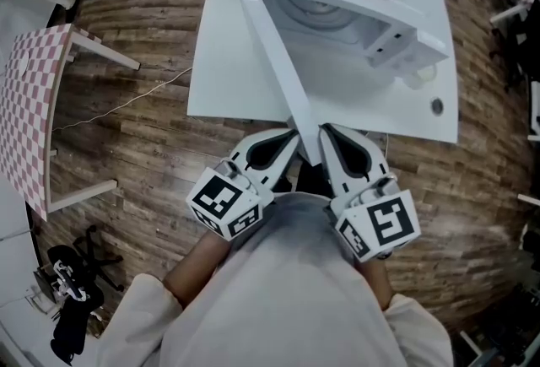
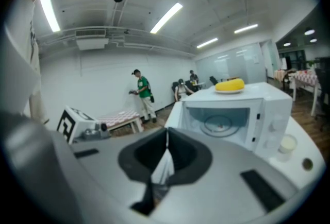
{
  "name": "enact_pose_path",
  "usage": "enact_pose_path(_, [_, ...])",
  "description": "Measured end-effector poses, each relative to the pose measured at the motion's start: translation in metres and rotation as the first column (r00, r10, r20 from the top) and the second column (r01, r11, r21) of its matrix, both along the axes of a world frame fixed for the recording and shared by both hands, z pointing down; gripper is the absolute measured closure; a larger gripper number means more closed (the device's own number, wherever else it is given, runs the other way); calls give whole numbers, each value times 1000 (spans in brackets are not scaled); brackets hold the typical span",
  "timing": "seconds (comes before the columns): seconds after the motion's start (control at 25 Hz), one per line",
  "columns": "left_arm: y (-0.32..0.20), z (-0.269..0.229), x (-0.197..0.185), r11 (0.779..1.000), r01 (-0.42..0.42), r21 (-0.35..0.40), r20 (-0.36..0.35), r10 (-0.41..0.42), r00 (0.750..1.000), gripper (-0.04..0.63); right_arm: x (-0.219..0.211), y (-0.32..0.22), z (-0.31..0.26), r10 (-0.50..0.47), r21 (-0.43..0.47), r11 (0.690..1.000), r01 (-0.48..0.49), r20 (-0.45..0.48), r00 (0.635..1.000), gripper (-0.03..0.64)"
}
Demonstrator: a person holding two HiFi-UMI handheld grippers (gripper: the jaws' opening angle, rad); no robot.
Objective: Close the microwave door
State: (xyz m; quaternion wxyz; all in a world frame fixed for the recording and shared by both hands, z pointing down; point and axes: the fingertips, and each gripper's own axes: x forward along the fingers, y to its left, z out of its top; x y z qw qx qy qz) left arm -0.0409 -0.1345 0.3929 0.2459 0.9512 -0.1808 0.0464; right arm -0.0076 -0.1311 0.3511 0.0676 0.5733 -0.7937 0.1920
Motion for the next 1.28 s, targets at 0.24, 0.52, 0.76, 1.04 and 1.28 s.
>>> enact_pose_path(0.24, [0, -1, 15, 1000, -29, -9, 1, 29, 1000, 577, 16, 1, -1, 29, 0, 1000, -29, 2, 1000, 594])
enact_pose_path(0.52, [0, -2, 33, 998, -56, -2, 2, 56, 998, 577, 36, 5, -3, 63, 7, 998, -63, 1, 998, 594])
enact_pose_path(0.76, [-1, -6, 47, 998, -59, -5, -16, 59, 998, 577, 48, 5, -3, 71, 6, 997, -71, 4, 997, 594])
enact_pose_path(1.04, [-6, -8, 62, 997, -72, -17, -27, 72, 997, 577, 62, 2, -5, 82, 1, 997, -82, 0, 997, 594])
enact_pose_path(1.28, [-9, -8, 78, 996, -84, -20, -28, 84, 996, 577, 80, 1, -5, 103, 5, 995, -103, 5, 995, 594])
